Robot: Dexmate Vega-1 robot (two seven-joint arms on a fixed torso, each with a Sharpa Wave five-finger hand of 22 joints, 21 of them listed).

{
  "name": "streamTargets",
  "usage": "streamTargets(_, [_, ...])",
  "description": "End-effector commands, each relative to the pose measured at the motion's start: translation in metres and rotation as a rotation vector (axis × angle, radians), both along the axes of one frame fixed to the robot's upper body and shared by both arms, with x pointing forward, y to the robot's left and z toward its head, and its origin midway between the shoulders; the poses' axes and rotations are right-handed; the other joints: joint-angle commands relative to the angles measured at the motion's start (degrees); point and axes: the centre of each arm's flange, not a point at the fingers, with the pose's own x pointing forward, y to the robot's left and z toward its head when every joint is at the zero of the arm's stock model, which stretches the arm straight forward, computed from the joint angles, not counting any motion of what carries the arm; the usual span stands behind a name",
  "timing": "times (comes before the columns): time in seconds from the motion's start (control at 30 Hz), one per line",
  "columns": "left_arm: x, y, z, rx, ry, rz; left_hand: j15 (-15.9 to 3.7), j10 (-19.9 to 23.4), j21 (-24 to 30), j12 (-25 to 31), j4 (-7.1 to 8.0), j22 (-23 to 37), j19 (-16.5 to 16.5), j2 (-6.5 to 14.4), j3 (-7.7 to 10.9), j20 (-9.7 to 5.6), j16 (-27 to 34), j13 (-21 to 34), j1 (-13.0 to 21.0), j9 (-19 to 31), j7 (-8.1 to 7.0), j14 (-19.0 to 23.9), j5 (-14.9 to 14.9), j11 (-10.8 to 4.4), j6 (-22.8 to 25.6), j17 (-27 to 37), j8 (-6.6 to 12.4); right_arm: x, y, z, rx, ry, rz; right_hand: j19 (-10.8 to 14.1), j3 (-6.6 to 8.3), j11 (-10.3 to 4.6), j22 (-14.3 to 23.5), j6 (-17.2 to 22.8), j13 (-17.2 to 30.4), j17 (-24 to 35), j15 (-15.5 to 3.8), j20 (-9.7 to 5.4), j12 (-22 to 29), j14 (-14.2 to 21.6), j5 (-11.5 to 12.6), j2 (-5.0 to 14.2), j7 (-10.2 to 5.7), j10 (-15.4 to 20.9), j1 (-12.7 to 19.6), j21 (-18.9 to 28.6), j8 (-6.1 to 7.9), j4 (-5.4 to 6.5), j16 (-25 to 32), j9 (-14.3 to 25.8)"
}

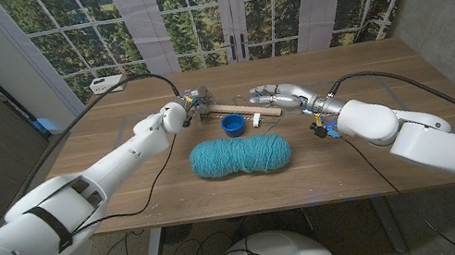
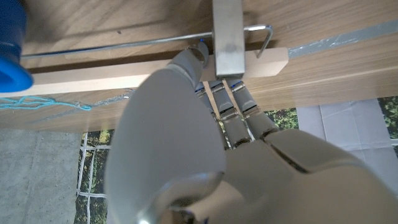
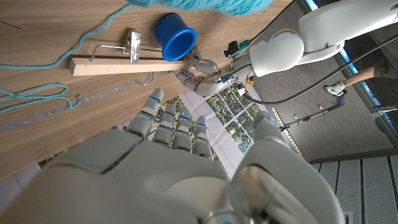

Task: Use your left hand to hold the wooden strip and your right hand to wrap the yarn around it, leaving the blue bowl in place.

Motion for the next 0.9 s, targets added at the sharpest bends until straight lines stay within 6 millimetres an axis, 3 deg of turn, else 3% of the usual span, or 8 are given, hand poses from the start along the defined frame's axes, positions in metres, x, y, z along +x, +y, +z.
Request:
streamTargets(0.03, [-0.026, 0.020, 0.018, -0.125, -0.195, 0.083, -6.88, 2.2, 3.0, 0.7, -0.21, 0.2, 18.2, 3.4, -0.10, -11.25, 1.1, 6.3, 4.6, 0.7, 4.47, 10.7, 0.2, 0.84, 9.0, 4.8, 1.35, -0.002, 0.002, 0.001, 0.003, -0.010, -0.009, 0.4, -0.25, 0.21, 0.3, 0.6, 0.1, 0.1, 0.10, 0.24, 0.1, 0.5, 0.0, -0.16, 0.18, 0.8, -0.2, 0.3, -0.02, 0.03, 0.1, 0.3])
streamTargets(0.43, [-0.055, 0.043, 0.028, -0.210, -0.378, 0.061, -6.57, 2.5, 4.5, 1.1, 0.21, 0.3, 18.3, 3.1, -0.63, -11.35, 1.9, 7.9, 5.1, 1.0, 4.42, 10.8, 0.5, 0.99, 10.3, 6.9, 1.39, -0.006, -0.001, -0.003, 0.019, -0.023, -0.031, 0.9, -0.10, 0.10, 0.3, 0.8, 0.1, -0.1, -0.29, 0.28, 0.1, 1.3, 0.1, -0.21, 0.36, 1.2, 0.4, 0.4, -0.01, -0.53, 0.2, 0.3])
streamTargets(0.9, [-0.076, 0.050, 0.047, -0.167, -0.387, 0.043, -6.16, 2.6, 5.2, 1.3, 0.36, 0.3, 17.9, 3.0, -0.89, -11.37, 2.3, 9.0, 5.5, 1.5, 4.41, 10.6, 0.7, 1.14, 10.4, 8.2, 1.37, -0.021, -0.004, -0.014, 0.009, -0.041, -0.091, 1.2, 0.04, 0.02, 0.2, 1.1, 0.1, -0.3, -0.42, 0.21, 0.0, 1.8, 0.2, -0.61, 0.56, 1.4, 1.4, 0.5, 0.01, -1.31, 0.1, 0.2])
